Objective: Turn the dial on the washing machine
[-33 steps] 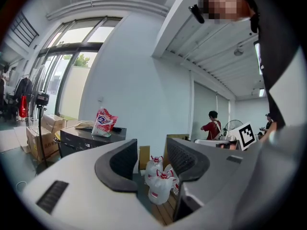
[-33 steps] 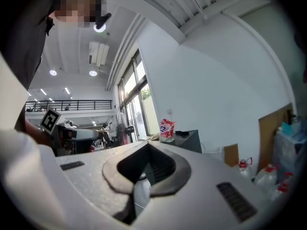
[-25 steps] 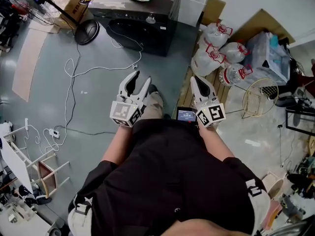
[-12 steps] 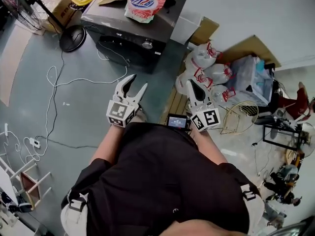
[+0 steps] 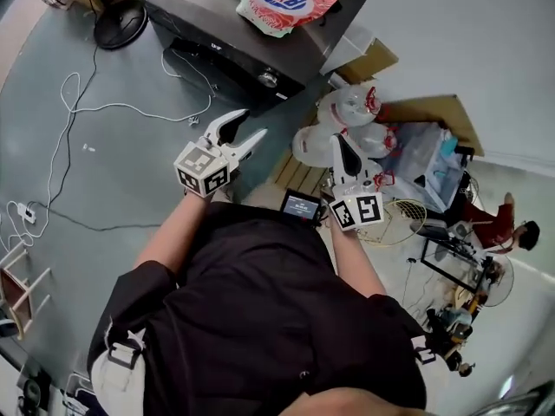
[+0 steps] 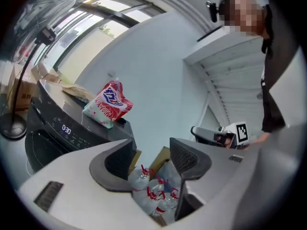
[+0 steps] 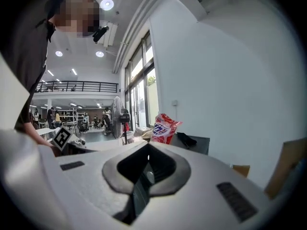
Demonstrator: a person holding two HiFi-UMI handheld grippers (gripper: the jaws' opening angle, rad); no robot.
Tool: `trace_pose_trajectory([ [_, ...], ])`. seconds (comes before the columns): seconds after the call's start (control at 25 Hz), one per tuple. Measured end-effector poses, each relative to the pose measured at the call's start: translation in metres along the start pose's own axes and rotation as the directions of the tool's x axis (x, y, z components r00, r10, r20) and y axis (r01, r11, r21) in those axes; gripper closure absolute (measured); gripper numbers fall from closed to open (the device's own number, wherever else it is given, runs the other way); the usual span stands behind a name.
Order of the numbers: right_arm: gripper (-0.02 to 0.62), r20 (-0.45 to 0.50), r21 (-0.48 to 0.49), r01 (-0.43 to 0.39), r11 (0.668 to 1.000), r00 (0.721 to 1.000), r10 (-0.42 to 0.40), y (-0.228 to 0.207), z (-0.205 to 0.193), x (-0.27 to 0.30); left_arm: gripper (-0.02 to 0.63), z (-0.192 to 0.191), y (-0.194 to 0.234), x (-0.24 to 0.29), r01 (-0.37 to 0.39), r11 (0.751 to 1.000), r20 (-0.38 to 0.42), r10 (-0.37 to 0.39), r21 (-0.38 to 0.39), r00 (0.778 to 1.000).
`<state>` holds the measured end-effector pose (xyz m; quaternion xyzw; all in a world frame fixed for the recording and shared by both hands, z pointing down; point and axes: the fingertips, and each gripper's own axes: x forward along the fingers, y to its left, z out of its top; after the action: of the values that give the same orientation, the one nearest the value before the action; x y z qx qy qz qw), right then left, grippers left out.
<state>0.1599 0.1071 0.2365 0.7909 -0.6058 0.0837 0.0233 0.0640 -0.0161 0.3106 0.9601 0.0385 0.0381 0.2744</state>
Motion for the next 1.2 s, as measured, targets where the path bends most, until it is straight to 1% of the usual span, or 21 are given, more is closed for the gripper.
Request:
trace_pose_trajectory([
  [0.12, 0.592, -0.008, -0.009, -0.037, 0.999, 0.999, 0.036, -0.018, 0.002, 0.020, 0.380, 0.000, 0.022, 0.016, -0.027, 0.994, 0.046, 0.032, -0.105, 0.998],
  [0.2, 0.592, -0.030, -0.007, -0.070, 0.998, 0.997, 0.069, -0.033, -0.004, 0.036, 0.376, -0.003, 0.034, 0.027, -0.064, 0.991, 0.054, 0.071, -0.121, 0.996],
  [0.24, 0.591, -0.041, -0.003, -0.089, 0.996, 0.995, 0.089, -0.039, -0.008, 0.046, 0.371, -0.005, 0.039, 0.031, -0.087, 0.991, 0.051, 0.093, -0.105, 0.994],
  [0.28, 0.592, -0.051, 0.001, -0.110, 0.994, 0.993, 0.110, -0.045, -0.011, 0.055, 0.368, -0.007, 0.043, 0.036, -0.113, 0.991, 0.042, 0.116, -0.073, 0.992],
  [0.32, 0.591, -0.058, 0.005, -0.131, 0.991, 0.990, 0.131, -0.049, -0.012, 0.065, 0.367, -0.010, 0.047, 0.040, -0.142, 0.990, 0.028, 0.142, -0.023, 0.989],
  [0.36, 0.591, -0.062, 0.005, -0.155, 0.988, 0.986, 0.155, -0.052, -0.012, 0.074, 0.365, -0.012, 0.052, 0.044, -0.174, 0.984, 0.012, 0.174, 0.041, 0.985],
  [0.4, 0.592, -0.064, 0.001, -0.182, 0.983, 0.981, 0.181, -0.055, -0.011, 0.084, 0.364, -0.015, 0.057, 0.047, -0.209, 0.972, -0.001, 0.210, 0.109, 0.978],
  [0.48, 0.591, -0.068, -0.009, -0.233, 0.972, 0.970, 0.232, -0.061, -0.009, 0.103, 0.359, -0.020, 0.069, 0.056, -0.276, 0.934, -0.010, 0.286, 0.226, 0.958],
  [0.56, 0.592, -0.070, -0.014, -0.277, 0.961, 0.959, 0.275, -0.068, -0.007, 0.122, 0.357, -0.024, 0.080, 0.064, -0.332, 0.891, -0.001, 0.350, 0.308, 0.937],
  [0.64, 0.591, -0.076, -0.020, -0.316, 0.948, 0.946, 0.314, -0.075, -0.009, 0.136, 0.356, -0.030, 0.087, 0.074, -0.367, 0.850, 0.010, 0.393, 0.376, 0.920],
  [0.72, 0.591, -0.089, -0.023, -0.356, 0.934, 0.932, 0.352, -0.080, -0.013, 0.147, 0.353, -0.041, 0.094, 0.085, -0.378, 0.816, 0.009, 0.417, 0.437, 0.909],
  [0.84, 0.591, -0.106, -0.025, -0.431, 0.902, 0.899, 0.426, -0.082, -0.021, 0.163, 0.348, -0.056, 0.108, 0.098, -0.392, 0.771, 0.006, 0.450, 0.502, 0.893],
  [1.0, 0.592, -0.125, 0.007, -0.513, 0.859, 0.851, 0.509, -0.080, -0.032, 0.176, 0.345, -0.073, 0.124, 0.109, -0.417, 0.731, 0.016, 0.487, 0.541, 0.873],
  [1.04, 0.591, -0.122, 0.031, -0.525, 0.851, 0.843, 0.524, -0.078, -0.034, 0.179, 0.345, -0.076, 0.128, 0.110, -0.423, 0.725, 0.023, 0.491, 0.543, 0.871],
  [1.12, 0.592, -0.108, 0.080, -0.545, 0.835, 0.828, 0.551, -0.071, -0.037, 0.185, 0.344, -0.081, 0.137, 0.110, -0.431, 0.725, 0.043, 0.487, 0.537, 0.872],
  [1.2, 0.592, -0.096, 0.100, -0.565, 0.819, 0.814, 0.573, -0.063, -0.043, 0.192, 0.342, -0.088, 0.144, 0.113, -0.412, 0.731, 0.055, 0.459, 0.544, 0.887],
])
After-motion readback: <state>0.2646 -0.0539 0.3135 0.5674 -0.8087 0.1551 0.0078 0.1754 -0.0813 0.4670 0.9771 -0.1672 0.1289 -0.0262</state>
